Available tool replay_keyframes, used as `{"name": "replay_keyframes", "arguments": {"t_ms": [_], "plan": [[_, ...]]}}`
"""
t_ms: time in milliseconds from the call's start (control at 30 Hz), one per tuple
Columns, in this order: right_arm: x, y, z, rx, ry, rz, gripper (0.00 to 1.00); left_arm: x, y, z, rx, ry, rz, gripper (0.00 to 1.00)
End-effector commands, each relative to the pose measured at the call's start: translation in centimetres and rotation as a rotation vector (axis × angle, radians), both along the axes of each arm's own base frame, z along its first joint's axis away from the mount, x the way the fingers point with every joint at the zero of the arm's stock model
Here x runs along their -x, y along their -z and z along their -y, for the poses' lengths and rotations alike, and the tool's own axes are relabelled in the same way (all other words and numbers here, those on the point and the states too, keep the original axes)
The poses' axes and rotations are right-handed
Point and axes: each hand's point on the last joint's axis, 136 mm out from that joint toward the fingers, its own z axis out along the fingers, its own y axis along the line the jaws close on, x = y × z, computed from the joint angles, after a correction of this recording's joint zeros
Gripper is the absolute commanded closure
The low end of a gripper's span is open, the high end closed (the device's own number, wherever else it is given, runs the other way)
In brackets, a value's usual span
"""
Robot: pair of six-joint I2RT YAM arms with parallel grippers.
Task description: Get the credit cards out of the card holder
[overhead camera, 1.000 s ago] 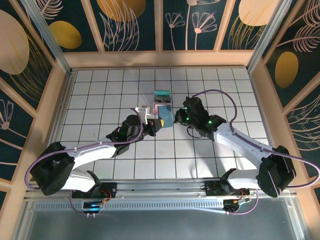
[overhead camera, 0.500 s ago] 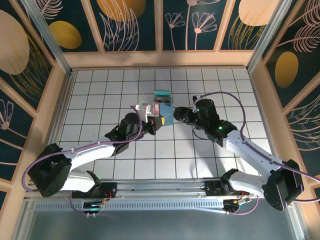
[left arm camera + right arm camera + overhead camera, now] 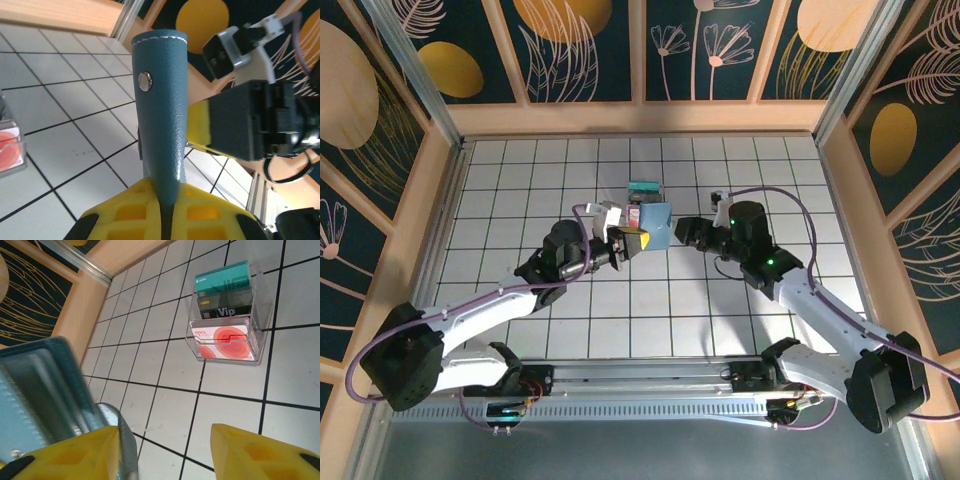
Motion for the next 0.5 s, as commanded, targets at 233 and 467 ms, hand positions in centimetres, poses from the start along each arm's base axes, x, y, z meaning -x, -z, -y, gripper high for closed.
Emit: {"name": "replay_keyframes", "arguments": {"t_ms": [233, 467], "plan": [[2.7, -2.9, -1.6, -0.153, -0.247, 0.154, 0.52, 2.1, -3.6, 0.4, 0.151, 0.132, 0.071, 1.00], [4.8, -4.3, -1.9, -0.226, -0.355, 0.243, 0.53, 3.8, -5.2, 0.7, 0.224, 0.226, 0.088, 1.00]]}}
